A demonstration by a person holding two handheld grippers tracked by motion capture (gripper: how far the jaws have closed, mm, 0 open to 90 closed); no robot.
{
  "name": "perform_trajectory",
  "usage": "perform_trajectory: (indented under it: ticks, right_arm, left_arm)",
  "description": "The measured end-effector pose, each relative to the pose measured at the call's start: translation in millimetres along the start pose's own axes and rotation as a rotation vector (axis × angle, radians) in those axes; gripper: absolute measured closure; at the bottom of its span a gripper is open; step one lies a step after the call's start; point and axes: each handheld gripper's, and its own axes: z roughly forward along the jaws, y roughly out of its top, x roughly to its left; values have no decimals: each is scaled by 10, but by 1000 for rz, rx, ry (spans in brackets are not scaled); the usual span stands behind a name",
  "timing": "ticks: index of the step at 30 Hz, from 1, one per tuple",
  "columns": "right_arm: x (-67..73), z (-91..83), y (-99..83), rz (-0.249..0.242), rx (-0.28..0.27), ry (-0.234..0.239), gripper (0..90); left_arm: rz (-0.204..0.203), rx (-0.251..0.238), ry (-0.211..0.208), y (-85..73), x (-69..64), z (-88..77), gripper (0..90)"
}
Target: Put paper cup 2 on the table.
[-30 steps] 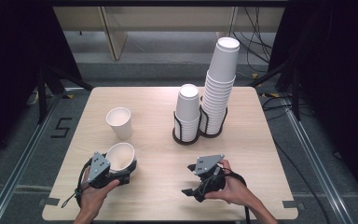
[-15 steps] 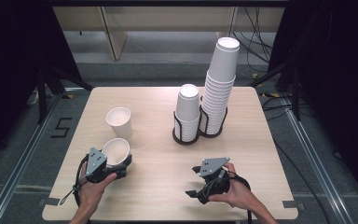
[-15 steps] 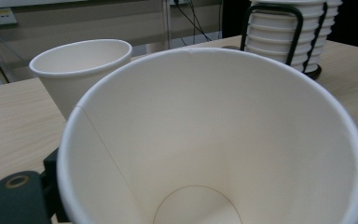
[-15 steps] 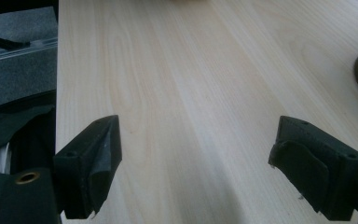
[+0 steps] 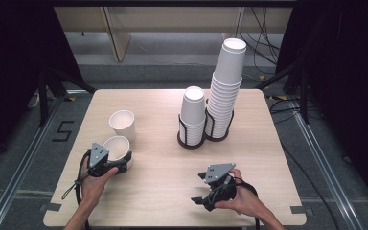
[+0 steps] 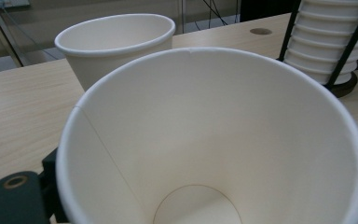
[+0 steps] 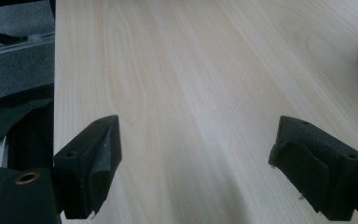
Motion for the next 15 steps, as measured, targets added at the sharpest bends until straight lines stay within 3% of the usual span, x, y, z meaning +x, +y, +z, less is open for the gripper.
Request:
perform_trajectory:
  ticks: [15]
  right_arm:
    - [4,20,-12,5,11,4,162]
  left_arm:
    - [-4,-7,31,-9,29,81,114]
